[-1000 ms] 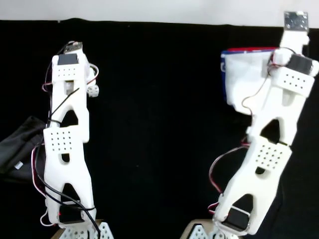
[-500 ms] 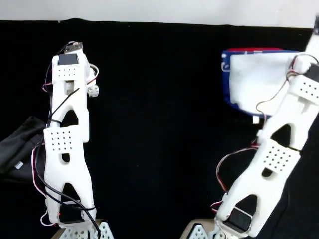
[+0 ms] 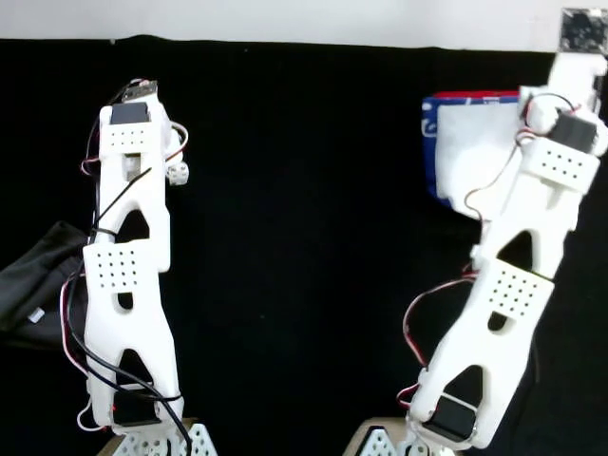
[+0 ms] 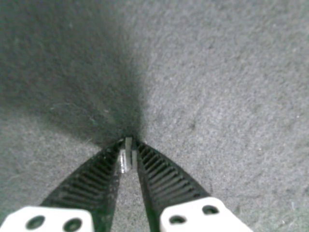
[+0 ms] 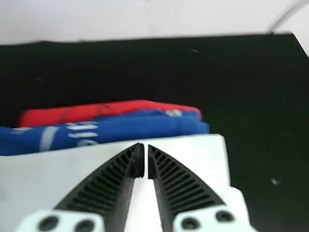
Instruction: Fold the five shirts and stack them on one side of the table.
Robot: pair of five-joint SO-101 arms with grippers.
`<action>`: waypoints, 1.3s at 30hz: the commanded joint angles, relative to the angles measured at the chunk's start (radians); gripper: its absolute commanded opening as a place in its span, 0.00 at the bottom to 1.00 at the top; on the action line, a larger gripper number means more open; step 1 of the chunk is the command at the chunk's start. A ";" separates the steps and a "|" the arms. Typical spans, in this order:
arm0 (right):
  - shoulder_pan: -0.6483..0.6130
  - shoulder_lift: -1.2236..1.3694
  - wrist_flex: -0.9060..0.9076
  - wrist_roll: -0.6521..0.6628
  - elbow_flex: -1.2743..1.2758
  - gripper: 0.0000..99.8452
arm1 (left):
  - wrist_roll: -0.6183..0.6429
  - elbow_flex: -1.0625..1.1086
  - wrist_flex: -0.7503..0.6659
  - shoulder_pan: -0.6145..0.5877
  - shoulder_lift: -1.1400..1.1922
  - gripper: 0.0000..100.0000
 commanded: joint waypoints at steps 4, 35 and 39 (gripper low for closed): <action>0.019 0.016 0.001 -0.012 -0.013 0.03 | 0.006 -0.001 -0.018 0.016 0.002 0.02; -0.308 -1.121 0.644 -0.133 0.533 0.02 | 0.006 -0.002 -0.018 0.018 0.001 0.02; -0.374 -1.389 0.636 -0.133 1.043 0.02 | 0.006 -0.002 -0.018 0.018 0.001 0.02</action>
